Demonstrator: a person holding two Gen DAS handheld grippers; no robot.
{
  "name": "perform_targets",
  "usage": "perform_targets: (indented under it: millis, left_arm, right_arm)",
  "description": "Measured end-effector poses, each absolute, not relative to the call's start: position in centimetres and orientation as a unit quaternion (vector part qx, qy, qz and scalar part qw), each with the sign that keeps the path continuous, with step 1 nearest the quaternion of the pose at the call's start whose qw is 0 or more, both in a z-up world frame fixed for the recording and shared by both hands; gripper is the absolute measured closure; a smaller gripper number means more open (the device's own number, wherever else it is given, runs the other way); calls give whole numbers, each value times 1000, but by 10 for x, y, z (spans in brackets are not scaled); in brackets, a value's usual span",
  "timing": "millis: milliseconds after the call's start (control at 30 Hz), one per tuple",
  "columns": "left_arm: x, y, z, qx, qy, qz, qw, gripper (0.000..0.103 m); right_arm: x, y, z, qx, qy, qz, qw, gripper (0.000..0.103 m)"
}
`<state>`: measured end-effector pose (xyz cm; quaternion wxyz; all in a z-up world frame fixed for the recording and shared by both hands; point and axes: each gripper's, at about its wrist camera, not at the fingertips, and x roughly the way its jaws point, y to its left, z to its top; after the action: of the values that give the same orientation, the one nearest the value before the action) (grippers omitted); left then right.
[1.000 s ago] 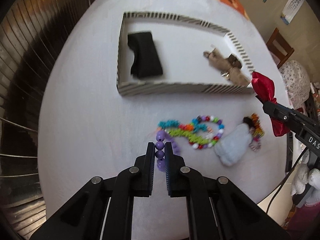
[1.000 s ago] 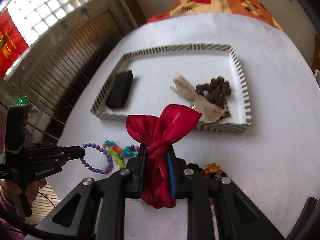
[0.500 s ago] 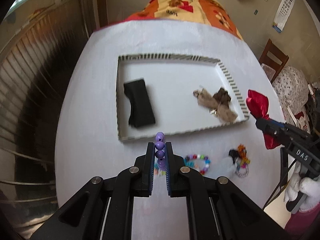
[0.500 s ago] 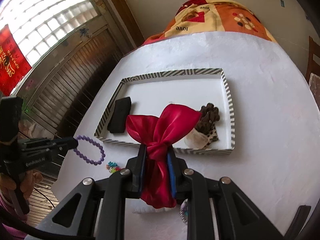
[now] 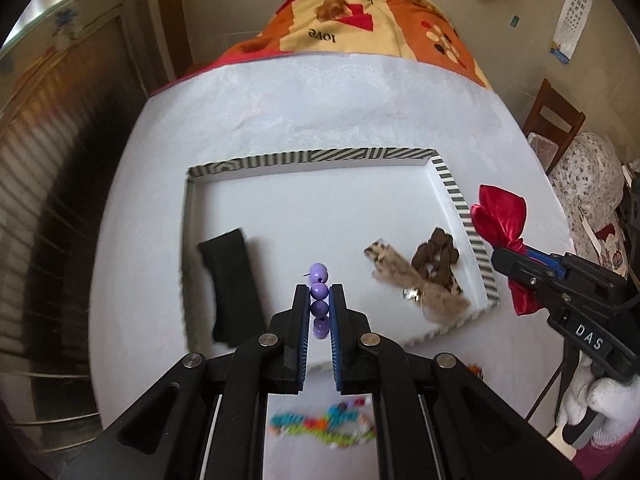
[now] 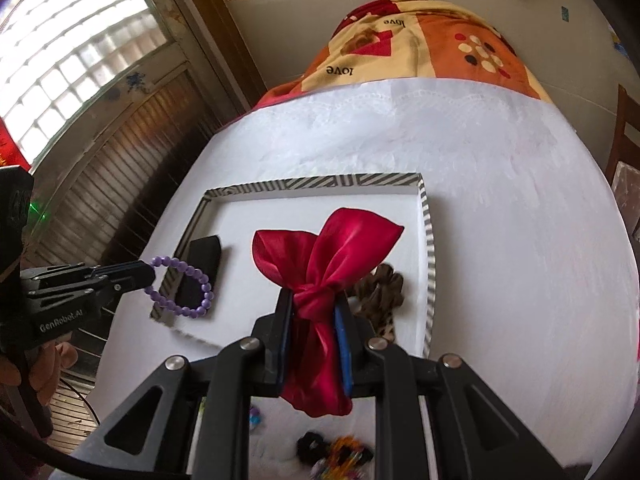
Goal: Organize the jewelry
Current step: 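Carry the bracelet and red bow into the tray and open both grippers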
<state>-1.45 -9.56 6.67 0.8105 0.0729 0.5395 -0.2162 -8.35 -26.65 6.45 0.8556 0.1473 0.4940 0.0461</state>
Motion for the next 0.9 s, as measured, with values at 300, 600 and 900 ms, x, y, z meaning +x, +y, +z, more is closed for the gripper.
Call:
perform_targets:
  millis: [300, 600, 900]
  left_arm:
    - [35, -129, 25, 63, 569, -197, 796, 103]
    - [57, -105, -12, 54, 599, -142, 786, 103]
    - [50, -94, -15, 27, 607, -131, 784, 95]
  right_arm:
    - [-20, -286, 20, 140, 528, 50, 836, 83]
    - [23, -285, -33, 130, 557, 52, 819, 83]
    - [26, -285, -42, 140, 558, 55, 816, 58]
